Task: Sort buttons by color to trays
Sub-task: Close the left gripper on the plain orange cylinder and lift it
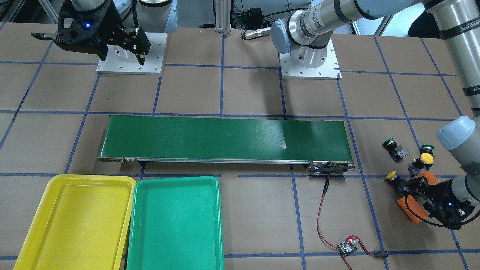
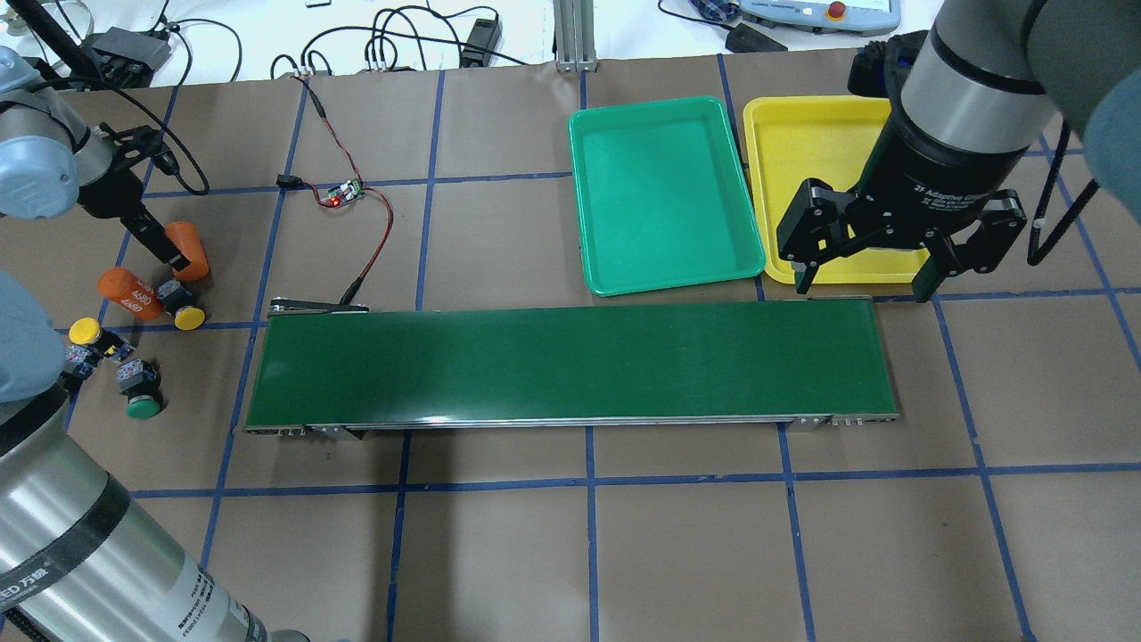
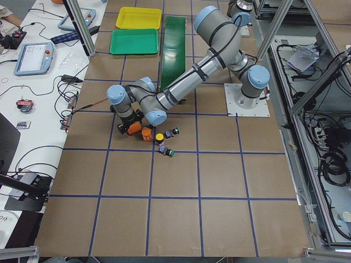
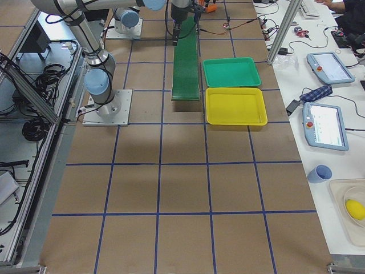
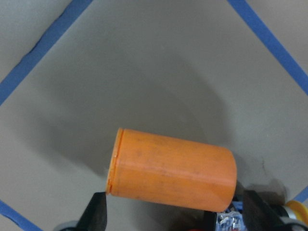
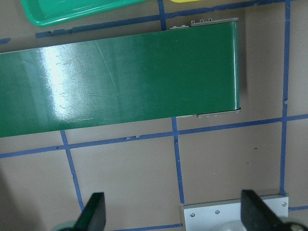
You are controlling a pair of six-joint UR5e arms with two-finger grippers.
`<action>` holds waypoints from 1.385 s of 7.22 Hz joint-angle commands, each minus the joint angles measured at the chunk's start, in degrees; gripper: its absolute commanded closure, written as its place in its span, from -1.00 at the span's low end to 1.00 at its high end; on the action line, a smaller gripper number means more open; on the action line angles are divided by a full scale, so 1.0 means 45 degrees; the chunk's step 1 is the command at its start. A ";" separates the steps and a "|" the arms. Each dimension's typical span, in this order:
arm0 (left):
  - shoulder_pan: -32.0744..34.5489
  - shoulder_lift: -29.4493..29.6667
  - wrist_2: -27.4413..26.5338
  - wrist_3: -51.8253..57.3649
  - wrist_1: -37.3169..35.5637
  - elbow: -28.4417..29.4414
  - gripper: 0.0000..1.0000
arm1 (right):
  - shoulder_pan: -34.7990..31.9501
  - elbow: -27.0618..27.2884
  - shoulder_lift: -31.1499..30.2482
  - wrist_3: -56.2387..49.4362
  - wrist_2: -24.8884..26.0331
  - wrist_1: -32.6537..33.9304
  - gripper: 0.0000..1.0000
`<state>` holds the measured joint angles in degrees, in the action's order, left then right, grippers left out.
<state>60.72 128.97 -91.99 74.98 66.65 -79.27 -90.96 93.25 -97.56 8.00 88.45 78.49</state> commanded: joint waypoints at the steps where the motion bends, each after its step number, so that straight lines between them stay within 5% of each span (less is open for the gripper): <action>1: 0.0140 0.0032 -0.0026 0.0057 -0.0007 -0.0040 -1.00 | -0.0001 0.0000 0.0000 0.0000 0.0013 0.0000 -1.00; 8: 0.0218 0.0110 0.0051 0.0878 -0.0105 -0.0060 -1.00 | 0.0019 0.0000 0.0000 -0.0020 0.0052 0.0000 -1.00; 10: 0.0568 0.0111 -0.0104 0.0857 -0.0143 -0.0138 -0.01 | -0.0001 0.0000 0.0000 0.0000 0.0052 0.0000 -1.00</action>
<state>62.45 129.47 -92.08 78.65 66.12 -79.71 -90.94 93.25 -97.56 7.97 88.63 78.49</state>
